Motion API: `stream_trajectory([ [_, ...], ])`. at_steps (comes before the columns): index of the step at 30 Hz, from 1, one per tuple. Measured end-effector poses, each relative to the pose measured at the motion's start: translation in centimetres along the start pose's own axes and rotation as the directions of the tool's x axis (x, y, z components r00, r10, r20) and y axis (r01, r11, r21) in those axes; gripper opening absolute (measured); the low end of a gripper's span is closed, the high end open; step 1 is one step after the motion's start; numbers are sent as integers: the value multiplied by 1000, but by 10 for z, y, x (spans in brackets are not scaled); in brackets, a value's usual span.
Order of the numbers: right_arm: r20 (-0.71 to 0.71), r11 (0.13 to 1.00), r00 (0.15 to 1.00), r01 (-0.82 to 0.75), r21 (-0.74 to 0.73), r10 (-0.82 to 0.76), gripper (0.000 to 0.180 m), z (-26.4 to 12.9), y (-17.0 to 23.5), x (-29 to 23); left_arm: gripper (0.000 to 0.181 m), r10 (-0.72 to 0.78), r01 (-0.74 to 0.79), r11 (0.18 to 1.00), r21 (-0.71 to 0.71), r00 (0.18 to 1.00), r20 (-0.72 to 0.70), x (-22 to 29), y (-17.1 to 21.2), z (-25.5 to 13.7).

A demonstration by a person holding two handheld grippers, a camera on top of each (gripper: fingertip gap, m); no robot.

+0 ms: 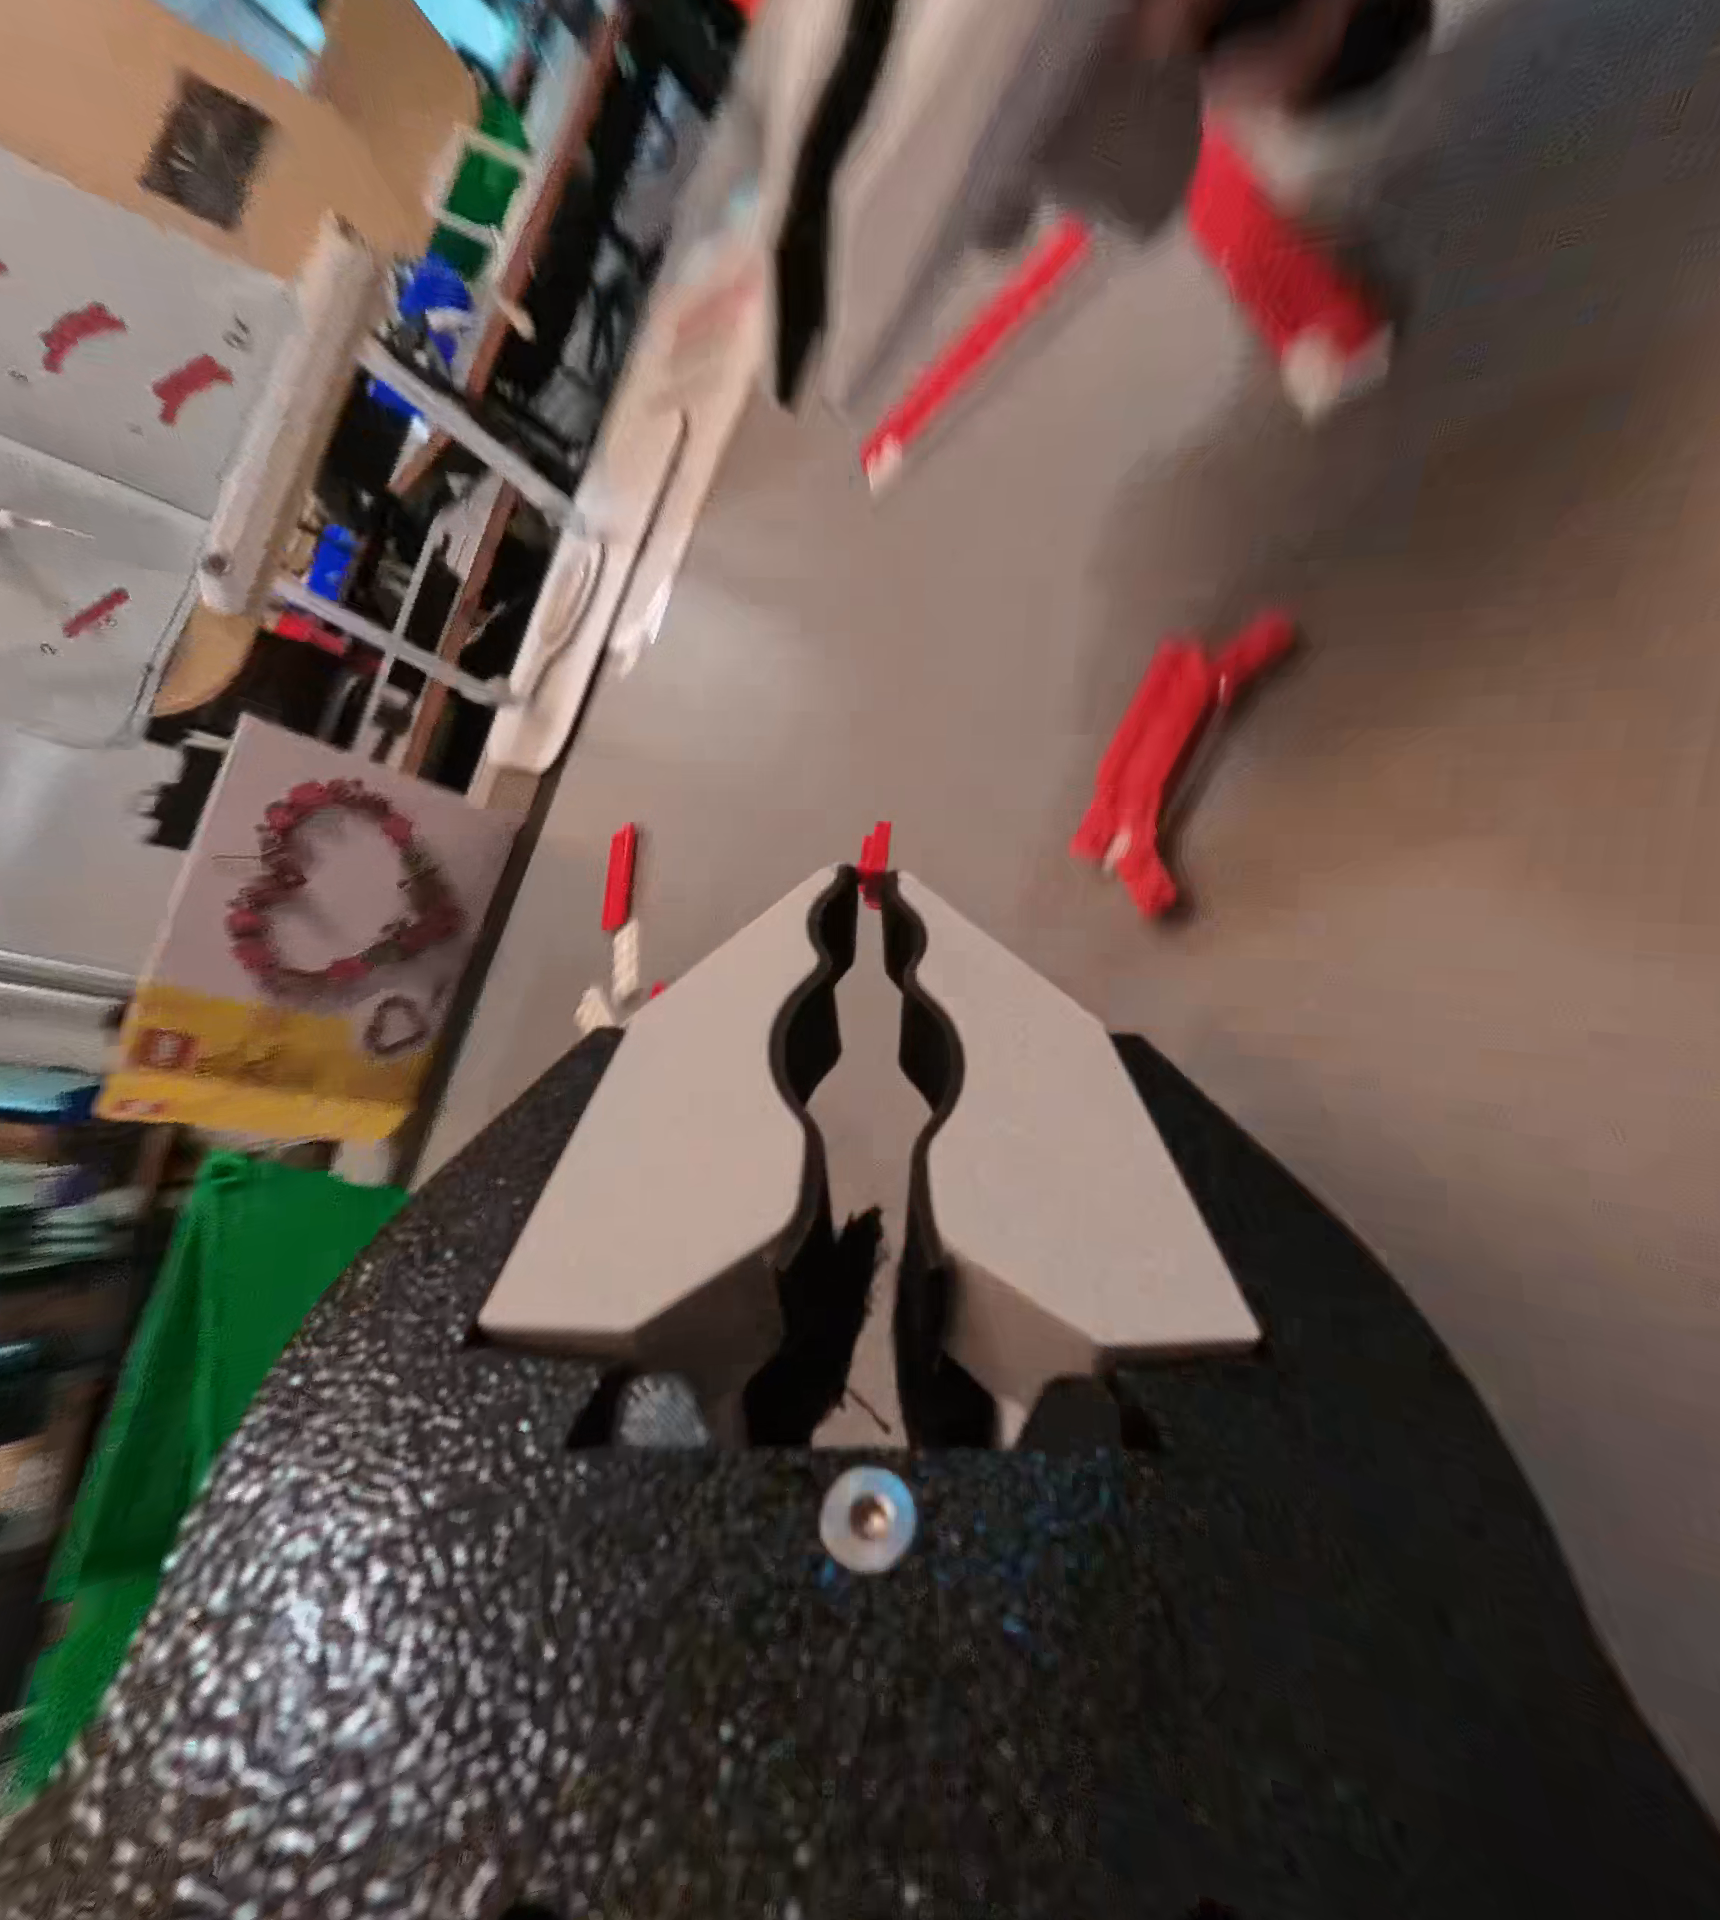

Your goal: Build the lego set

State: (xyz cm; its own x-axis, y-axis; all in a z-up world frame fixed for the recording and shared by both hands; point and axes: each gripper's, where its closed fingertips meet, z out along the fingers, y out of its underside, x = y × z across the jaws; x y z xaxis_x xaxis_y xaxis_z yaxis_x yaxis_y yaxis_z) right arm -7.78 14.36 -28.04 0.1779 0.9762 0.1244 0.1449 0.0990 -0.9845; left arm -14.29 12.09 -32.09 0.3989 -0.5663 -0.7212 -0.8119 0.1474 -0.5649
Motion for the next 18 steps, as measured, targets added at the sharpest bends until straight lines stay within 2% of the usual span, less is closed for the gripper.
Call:
stream_trajectory([
  [2, -24, 999, 1000, 16, -29, -17, 14, 2, 5, 2, 3, 99, -99, 993, -67, 995, -1, 5, 14, 3],
  [7, -31, 992, 995, 90, -89, -93, 6, 5, 14, -1, 3, 227, -235, 958, -165, 972, -65, 14, 34, 3],
  [12, -7, 986, 994, 110, -122, -111, 3, 8, 20, -5, 3, 281, -297, 930, -215, 954, -105, 19, 46, 4],
  [18, 45, 976, 992, 126, -179, -119, 5, 11, 30, -14, 4, 253, -280, 929, -243, 958, -138, 22, 51, 2],
])
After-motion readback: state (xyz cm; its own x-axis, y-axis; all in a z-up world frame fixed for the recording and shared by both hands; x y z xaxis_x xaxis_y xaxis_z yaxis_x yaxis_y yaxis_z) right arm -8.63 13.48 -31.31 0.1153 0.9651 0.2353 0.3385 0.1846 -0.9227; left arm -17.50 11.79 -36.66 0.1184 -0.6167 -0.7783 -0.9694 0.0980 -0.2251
